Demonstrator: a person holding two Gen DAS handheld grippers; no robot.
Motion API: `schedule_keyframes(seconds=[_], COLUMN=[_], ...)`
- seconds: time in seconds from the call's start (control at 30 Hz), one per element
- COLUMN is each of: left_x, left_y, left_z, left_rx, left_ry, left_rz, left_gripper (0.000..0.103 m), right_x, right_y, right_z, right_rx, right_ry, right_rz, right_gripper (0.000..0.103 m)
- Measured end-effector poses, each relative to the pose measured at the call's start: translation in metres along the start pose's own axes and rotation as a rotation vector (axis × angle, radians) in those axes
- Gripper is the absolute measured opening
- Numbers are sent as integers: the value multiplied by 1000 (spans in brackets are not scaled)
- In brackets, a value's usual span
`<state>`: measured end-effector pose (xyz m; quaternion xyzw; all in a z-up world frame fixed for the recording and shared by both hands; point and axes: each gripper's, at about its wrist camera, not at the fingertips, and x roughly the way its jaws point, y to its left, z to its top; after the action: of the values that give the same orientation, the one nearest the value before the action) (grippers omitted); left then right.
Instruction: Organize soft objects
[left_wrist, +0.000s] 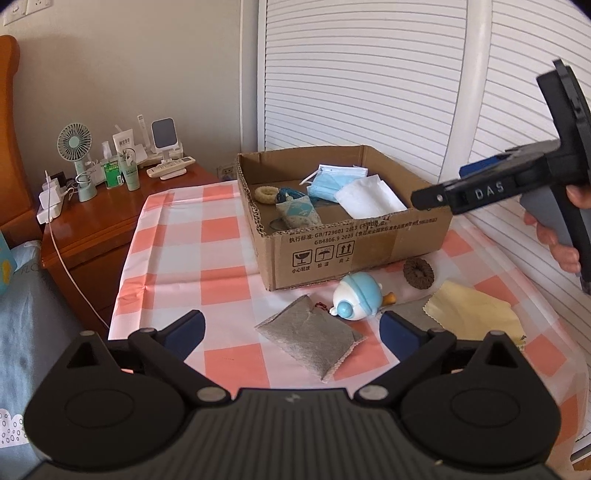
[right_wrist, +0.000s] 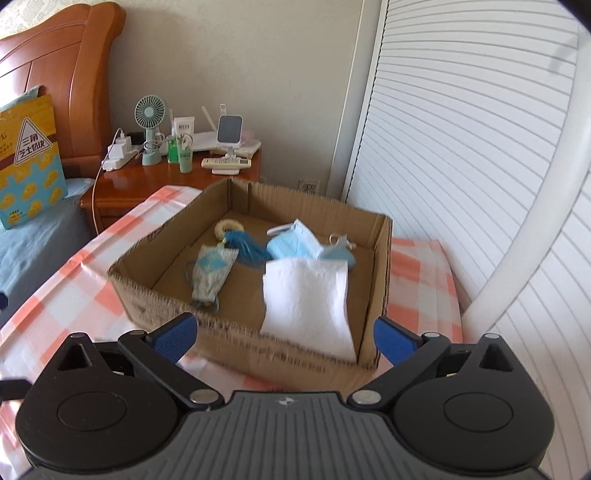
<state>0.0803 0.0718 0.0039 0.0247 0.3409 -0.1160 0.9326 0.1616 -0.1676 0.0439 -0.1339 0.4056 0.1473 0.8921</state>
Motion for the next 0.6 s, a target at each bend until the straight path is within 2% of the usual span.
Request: schedule_keyframes(seconds=[0.17, 0.4, 0.6], left_x=[1, 1, 2], left_y=[0, 1, -1], left_z=[-4, -13, -16], left_rx=[-7, -12, -11], left_ry=[4, 18, 24], left_rz=[1, -14, -20], left_gripper=[101, 101, 101], right_x=[-7, -15, -15], right_y=[-2, -11, -4], right_z=[-36, -90, -125], right_rx=[73, 207, 212], right_ry=[27, 138, 250], right_rz=[-24, 5, 48], right_gripper=[103, 103, 103])
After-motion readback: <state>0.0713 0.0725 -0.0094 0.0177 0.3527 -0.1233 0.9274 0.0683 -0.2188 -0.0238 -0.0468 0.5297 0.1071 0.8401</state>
